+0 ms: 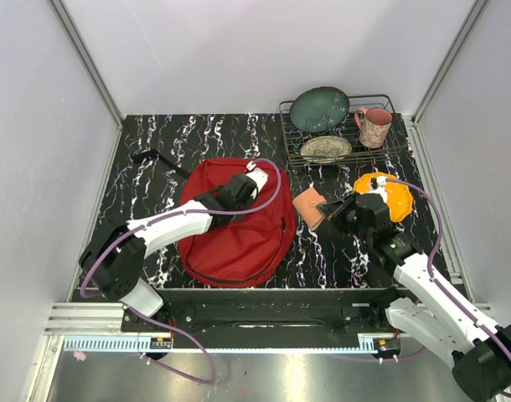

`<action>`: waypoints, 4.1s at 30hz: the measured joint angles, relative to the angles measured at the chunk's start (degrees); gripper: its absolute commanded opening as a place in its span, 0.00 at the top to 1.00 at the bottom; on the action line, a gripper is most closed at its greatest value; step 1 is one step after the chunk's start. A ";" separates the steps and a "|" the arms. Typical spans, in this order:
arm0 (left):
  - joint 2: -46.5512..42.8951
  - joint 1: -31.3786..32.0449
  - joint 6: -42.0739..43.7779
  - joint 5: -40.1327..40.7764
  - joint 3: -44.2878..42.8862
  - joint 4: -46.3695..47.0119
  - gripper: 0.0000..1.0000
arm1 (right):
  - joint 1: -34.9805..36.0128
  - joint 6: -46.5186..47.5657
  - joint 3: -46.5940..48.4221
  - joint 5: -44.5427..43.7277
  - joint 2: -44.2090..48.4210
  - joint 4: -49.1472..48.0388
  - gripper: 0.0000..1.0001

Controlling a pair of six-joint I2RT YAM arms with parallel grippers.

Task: Pack the student bag
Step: Place the personal item in the student bag.

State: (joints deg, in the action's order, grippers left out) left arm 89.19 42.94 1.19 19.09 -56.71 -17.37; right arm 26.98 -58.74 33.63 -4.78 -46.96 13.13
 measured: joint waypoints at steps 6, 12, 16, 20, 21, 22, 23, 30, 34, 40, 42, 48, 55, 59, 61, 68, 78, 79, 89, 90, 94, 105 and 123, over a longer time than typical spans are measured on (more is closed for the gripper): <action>-0.52 0.31 -0.20 0.96 0.59 0.76 0.91 | -0.17 -0.02 -0.15 0.02 0.09 0.00 0.96; -2.12 0.52 -1.03 1.18 -0.48 -2.97 0.90 | -0.35 -0.02 -0.15 1.11 -0.04 -0.04 0.95; -3.98 0.55 -1.51 1.03 -2.10 -7.13 0.91 | -0.42 -0.04 -0.15 1.77 -0.92 -0.94 0.95; -5.49 0.57 -2.23 0.68 -2.75 -10.38 0.96 | -0.42 -0.09 -0.20 2.78 -1.49 -1.51 0.95; -5.64 0.57 -2.45 0.63 -2.89 -11.08 0.96 | -0.44 -0.11 -0.24 2.84 -1.53 -1.55 0.94; -5.75 0.57 -2.67 0.61 -2.97 -11.61 0.96 | -0.44 -0.13 -0.24 2.95 -1.57 -1.60 0.94; -5.84 0.57 -2.82 0.61 -2.97 -11.93 1.00 | -0.44 -0.15 -0.24 2.97 -1.62 -1.68 0.94; -5.90 0.48 -6.88 -0.48 -6.40 -15.28 1.00 | -0.44 -0.20 -0.26 3.67 -2.32 -2.58 0.95; -5.77 -0.22 -15.04 -2.67 -10.23 -16.85 1.00 | -0.48 -0.22 -0.26 3.96 -2.38 -2.64 0.95; -2.14 -1.16 -29.00 -6.54 -16.61 -17.05 0.99 | -0.52 -0.17 -0.26 1.62 1.14 0.70 0.94; -1.81 -1.09 -32.87 -7.13 -16.81 -15.85 0.95 | -0.52 -0.11 -0.24 0.68 2.84 1.90 0.94; -1.81 -1.11 -35.95 -10.60 -16.72 -11.67 0.83 | -0.52 1.27 -0.02 -0.55 4.50 4.26 0.95; -2.36 -1.11 -34.29 -13.75 -12.48 -5.97 1.00 | -0.52 1.92 0.26 1.49 1.31 3.56 0.95; -2.86 -1.16 -32.74 -14.05 -9.73 -4.83 1.00 | -0.52 1.99 0.26 2.99 0.94 2.38 0.96; -2.95 -1.16 -31.98 -14.29 -9.51 -4.42 1.00 | -0.52 1.99 0.26 4.13 0.94 1.20 0.97; -3.43 -1.16 -29.90 -14.56 -9.62 -3.54 1.00 | -0.55 -0.33 -0.28 11.80 -0.39 -8.66 1.00; -3.43 -1.18 -29.42 -14.10 -11.21 -4.42 1.00 | -0.52 -7.58 -4.79 20.06 -12.04 -23.89 1.00; -3.43 -1.16 -29.42 -13.94 -11.50 -4.85 1.00 | -0.55 -8.07 -5.01 20.55 -12.37 -24.44 1.00; -3.48 -1.18 -29.49 -12.90 -12.79 -6.12 1.00 | -0.50 -9.11 -5.20 22.58 -16.46 -24.50 1.00; -3.48 -1.18 -29.49 -12.87 -13.09 -6.56 1.00 | -0.31 -9.11 -5.22 22.88 -17.03 -24.04 1.00; -3.56 -1.22 -29.49 -13.14 -13.44 -6.95 1.00 | 0.13 -9.53 -5.66 22.88 -17.18 -24.55 1.00; -4.31 -1.46 -29.55 -14.88 -13.03 -6.54 1.00 | 4.17 -16.55 -6.51 22.75 -26.36 -35.34 1.00; -6.27 -1.66 -29.73 -13.62 -11.39 -6.47 1.00 | 11.32 -26.18 -12.83 18.84 -23.10 -46.21 1.00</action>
State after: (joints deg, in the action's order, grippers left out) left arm 82.91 41.28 -28.53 5.48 -68.10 -23.83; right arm 38.30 -84.93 20.80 14.06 -70.06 -33.08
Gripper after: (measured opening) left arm 0.016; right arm 0.069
